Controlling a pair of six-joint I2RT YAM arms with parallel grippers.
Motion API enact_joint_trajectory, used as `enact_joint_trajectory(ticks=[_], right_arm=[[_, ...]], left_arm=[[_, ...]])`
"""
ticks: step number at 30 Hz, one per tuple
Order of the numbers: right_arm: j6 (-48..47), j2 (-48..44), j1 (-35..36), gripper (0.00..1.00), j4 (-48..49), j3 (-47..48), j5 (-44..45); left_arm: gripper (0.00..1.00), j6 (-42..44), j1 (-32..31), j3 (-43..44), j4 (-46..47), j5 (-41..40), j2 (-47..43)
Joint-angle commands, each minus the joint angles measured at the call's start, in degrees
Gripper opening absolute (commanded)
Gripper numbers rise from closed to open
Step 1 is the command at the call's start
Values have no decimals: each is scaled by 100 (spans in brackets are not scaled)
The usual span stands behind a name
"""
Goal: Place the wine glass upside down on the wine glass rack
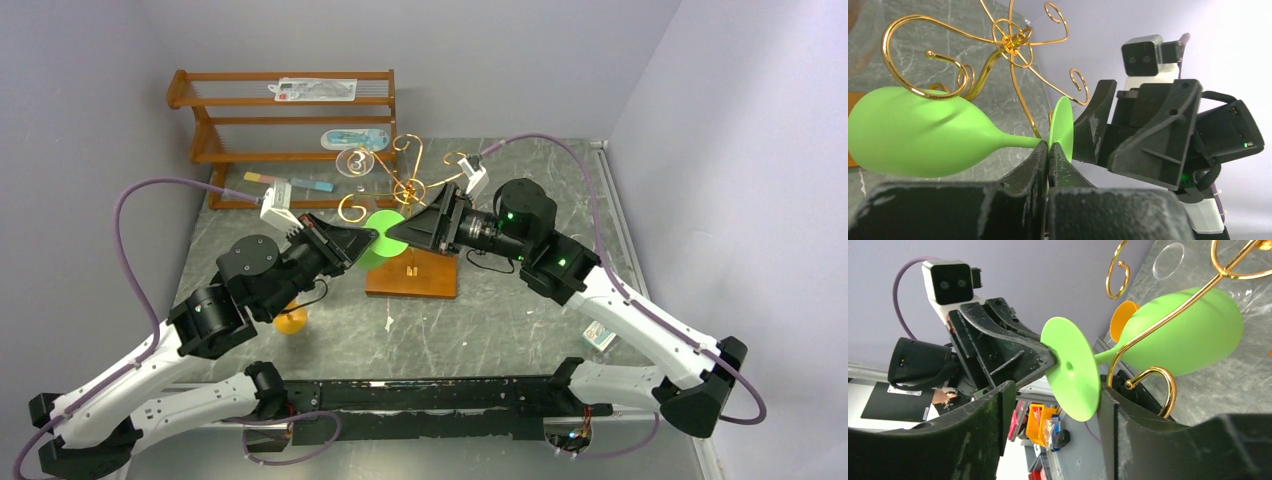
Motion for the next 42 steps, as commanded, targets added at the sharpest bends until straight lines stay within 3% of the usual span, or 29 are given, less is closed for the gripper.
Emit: enact_joint_trajectory(ticks=[1,7,13,26,42], right_arm=[[-256,-275,-37,67,-302,246,591],[-489,-533,-52,76,-502,344,1132],[-613,-683,-49,78,-645,376,1487],[-508,-1041,-48,78,-360,47,1819],[-455,-1138,-47,77,-341,-100,1951]], left_arm=[[5,-204,-19,95,36,-419,71],[5,-460,-14,-77,233,-1055,-5],[5,-444,8,-204,558,-1438,134],[5,-597,684,-375,1309,-1003,595],[5,-914,1339,-699,1154,-1009,167]])
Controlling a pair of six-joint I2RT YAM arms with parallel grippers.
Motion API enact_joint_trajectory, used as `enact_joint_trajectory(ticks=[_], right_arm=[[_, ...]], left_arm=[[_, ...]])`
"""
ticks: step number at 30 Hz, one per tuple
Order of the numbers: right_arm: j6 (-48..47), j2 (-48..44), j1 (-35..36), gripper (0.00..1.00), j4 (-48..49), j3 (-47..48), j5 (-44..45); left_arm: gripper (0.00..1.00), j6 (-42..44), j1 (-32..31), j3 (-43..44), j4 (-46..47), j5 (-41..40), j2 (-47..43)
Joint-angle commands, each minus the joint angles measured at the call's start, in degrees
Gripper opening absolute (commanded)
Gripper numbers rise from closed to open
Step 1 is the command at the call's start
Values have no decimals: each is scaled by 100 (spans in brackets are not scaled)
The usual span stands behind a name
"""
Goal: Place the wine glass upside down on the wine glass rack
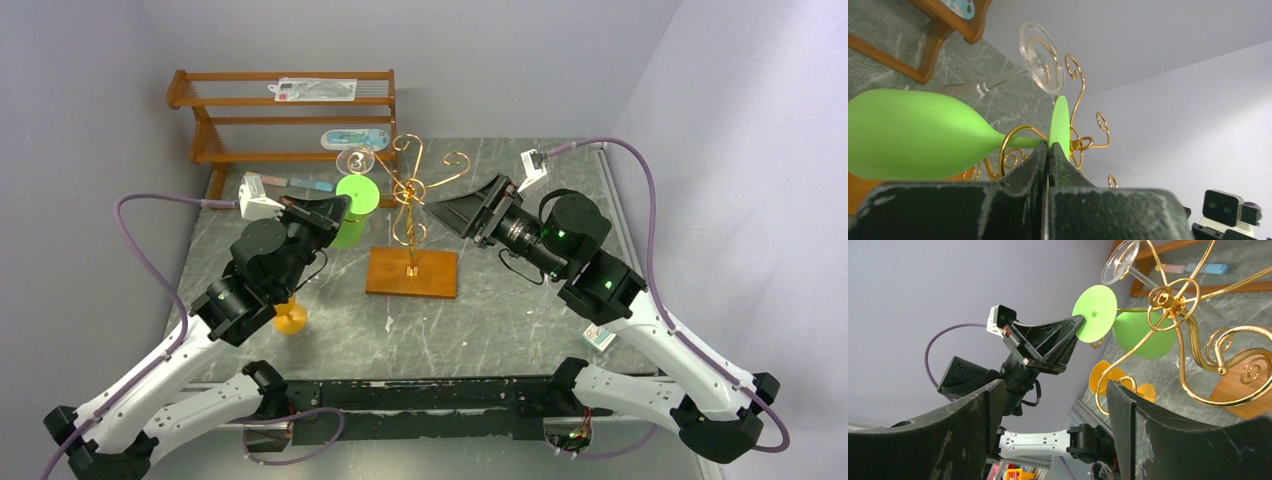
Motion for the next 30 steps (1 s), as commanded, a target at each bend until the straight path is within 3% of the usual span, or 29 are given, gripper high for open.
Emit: enact_joint_trajectory(ticks=[1,18,28,30], right_arm=[[50,-24,-29,77,65,-94,126],[-45,-110,-28,77,-67,-147,459],[-59,-67,-24,77,-211,-163,471],[-53,-91,-24,77,-206,-174,477]], left_arm=[[5,-149,50,-162,84,-88,-271],[5,-149,52,-520,-191,449,-870],[5,-107,47,-484,-112,1040,-628],[12,-148,51,-425,-277,1026,-576]])
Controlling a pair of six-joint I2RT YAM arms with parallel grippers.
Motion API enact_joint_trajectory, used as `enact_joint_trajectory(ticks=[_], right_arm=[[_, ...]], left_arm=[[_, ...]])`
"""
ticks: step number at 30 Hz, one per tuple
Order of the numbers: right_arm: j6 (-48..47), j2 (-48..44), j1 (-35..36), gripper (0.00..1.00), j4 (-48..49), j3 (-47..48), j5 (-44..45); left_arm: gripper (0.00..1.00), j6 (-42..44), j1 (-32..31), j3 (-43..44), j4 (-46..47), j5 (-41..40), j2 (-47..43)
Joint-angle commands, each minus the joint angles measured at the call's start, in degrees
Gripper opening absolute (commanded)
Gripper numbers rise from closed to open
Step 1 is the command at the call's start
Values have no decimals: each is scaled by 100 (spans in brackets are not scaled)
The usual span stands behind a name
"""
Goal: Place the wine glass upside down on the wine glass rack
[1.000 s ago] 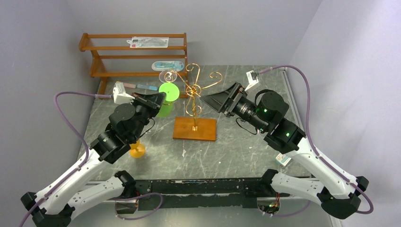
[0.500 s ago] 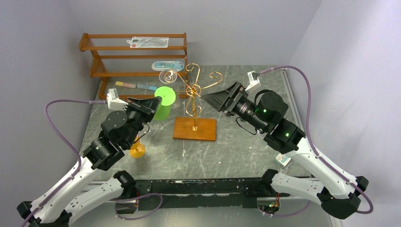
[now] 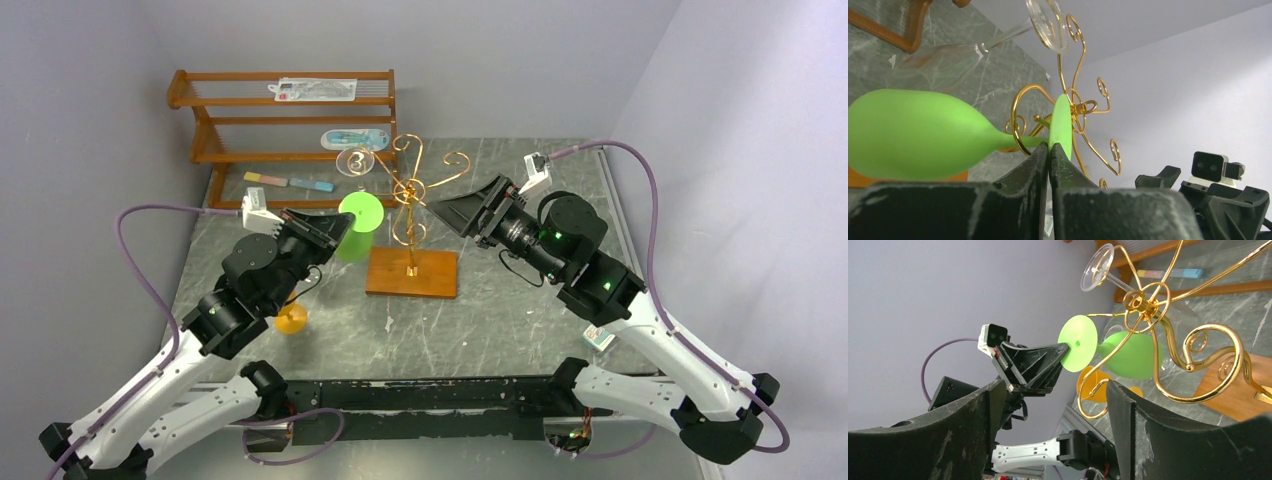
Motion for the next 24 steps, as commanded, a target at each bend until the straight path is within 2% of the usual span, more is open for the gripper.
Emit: enact_joint_trajectory(ticks=[1,5,10,15,24], right_arm=[[-29,-66,-22,77,-99,-77,120],[-53,-118,-23,77,-117,-94,190],[-193,-5,-26,77,-395,85,250],[-362,57,-22,77,-652,197,292],[-1061,-191,-22,78,-1470,424,1151]], left_arm=[[16,-17,39,82,-119,257,97],[32,-39,41,79,-262,271,27],[43,-73,37,96,-474,344,-63],[60,56,41,200,-976,360,-197],[89,654,39,335,-1737,117,-801]])
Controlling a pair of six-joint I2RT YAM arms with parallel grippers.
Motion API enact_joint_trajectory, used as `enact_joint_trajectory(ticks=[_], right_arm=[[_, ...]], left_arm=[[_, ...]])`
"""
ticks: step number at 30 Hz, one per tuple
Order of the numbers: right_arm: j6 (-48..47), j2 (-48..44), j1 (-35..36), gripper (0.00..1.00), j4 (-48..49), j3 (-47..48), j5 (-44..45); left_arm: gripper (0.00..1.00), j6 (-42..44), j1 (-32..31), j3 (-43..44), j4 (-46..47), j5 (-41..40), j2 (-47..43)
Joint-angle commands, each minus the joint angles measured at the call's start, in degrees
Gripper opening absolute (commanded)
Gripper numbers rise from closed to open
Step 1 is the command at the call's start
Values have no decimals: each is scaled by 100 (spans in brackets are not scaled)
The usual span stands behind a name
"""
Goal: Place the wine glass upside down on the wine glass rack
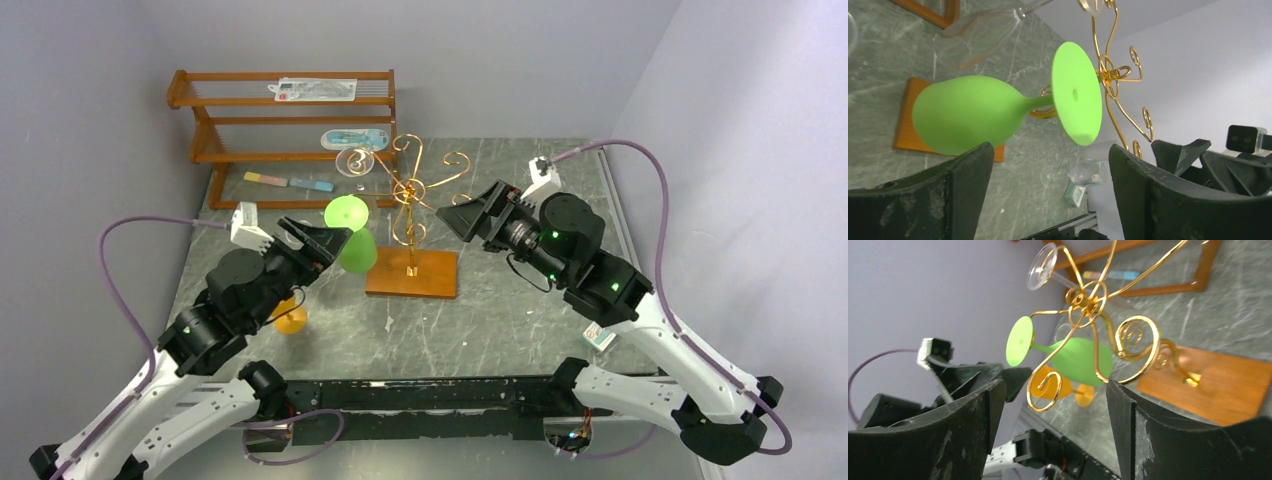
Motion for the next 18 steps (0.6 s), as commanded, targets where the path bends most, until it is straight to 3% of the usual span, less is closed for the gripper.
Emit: enact_joint_trajectory(ticks=[1,5,11,18], right_arm=[[-629,-213,-24,78,-802,343,873],[-983,-291,-24,78,-1558,447,1655],[-1018,-352,-28,78,-2538,434,2761],[21,-142,-21,74,-4193,248,3699]], left_arm=[[91,644,24,367,-588,-198,-372],[96,1277,25,691,-1028,-431,-602],[96,2351,19,1076,-1132,-269,-673],[94,3148,21,1172,-813,293,-529]])
